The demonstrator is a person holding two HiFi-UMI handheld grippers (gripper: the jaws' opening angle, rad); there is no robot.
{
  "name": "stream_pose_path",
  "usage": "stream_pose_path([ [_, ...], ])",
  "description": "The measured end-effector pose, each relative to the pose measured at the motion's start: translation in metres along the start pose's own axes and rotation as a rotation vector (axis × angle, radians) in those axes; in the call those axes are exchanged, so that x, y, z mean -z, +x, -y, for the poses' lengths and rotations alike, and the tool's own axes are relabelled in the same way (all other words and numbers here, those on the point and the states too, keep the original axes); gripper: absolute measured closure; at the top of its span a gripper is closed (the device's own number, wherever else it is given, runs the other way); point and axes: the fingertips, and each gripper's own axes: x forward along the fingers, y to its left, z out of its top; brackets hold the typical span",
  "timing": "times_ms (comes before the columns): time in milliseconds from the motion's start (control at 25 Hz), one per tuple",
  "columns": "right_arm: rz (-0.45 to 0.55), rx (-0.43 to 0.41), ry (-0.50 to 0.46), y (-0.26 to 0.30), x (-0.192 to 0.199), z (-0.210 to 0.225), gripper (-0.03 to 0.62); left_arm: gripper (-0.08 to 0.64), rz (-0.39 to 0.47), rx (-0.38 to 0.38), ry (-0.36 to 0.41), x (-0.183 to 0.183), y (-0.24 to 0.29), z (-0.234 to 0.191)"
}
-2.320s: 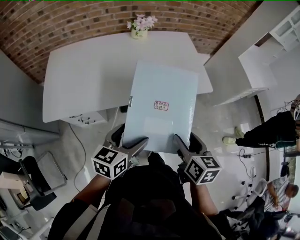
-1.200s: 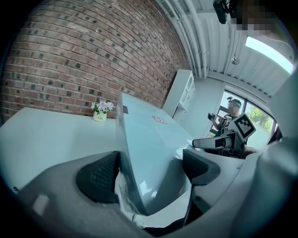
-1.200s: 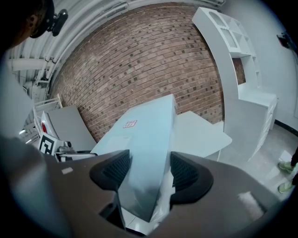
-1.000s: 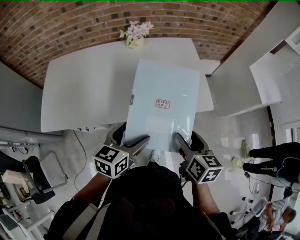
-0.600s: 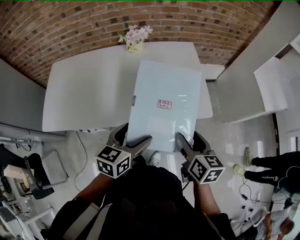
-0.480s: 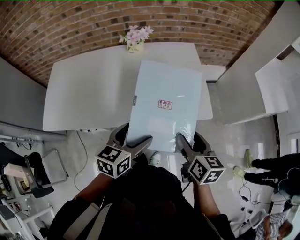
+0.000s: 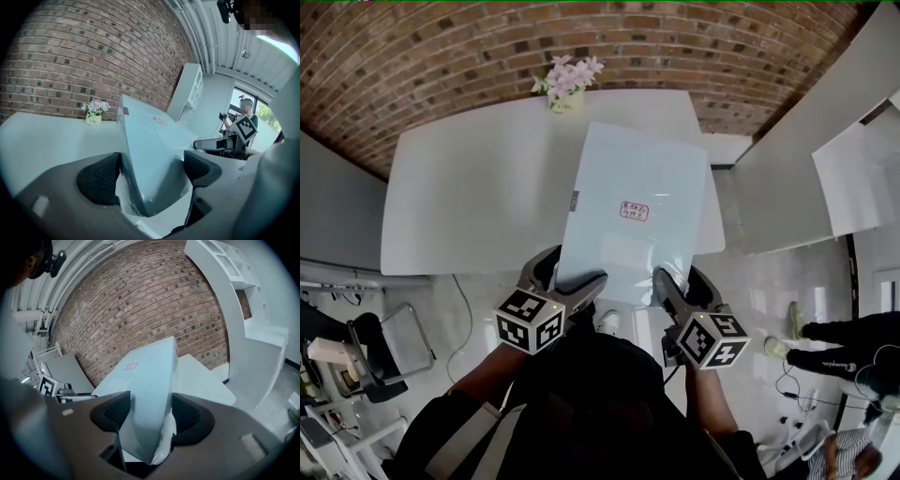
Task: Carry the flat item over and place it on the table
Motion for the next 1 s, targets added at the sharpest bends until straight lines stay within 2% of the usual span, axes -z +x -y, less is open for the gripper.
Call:
stream_pose_path([
  [480, -0.039, 0.059, 0.001, 0.072, -0.049, 0.022, 0.311, 0.118, -0.025, 0.042, -0.033, -0.040, 0.065, -0.054],
  [1000, -0.133, 0.064, 0.014, 0.151, -0.076, 0.047, 0.311, 0.118, -0.048, 0.026, -0.095, -0.063, 0.122, -0.110],
])
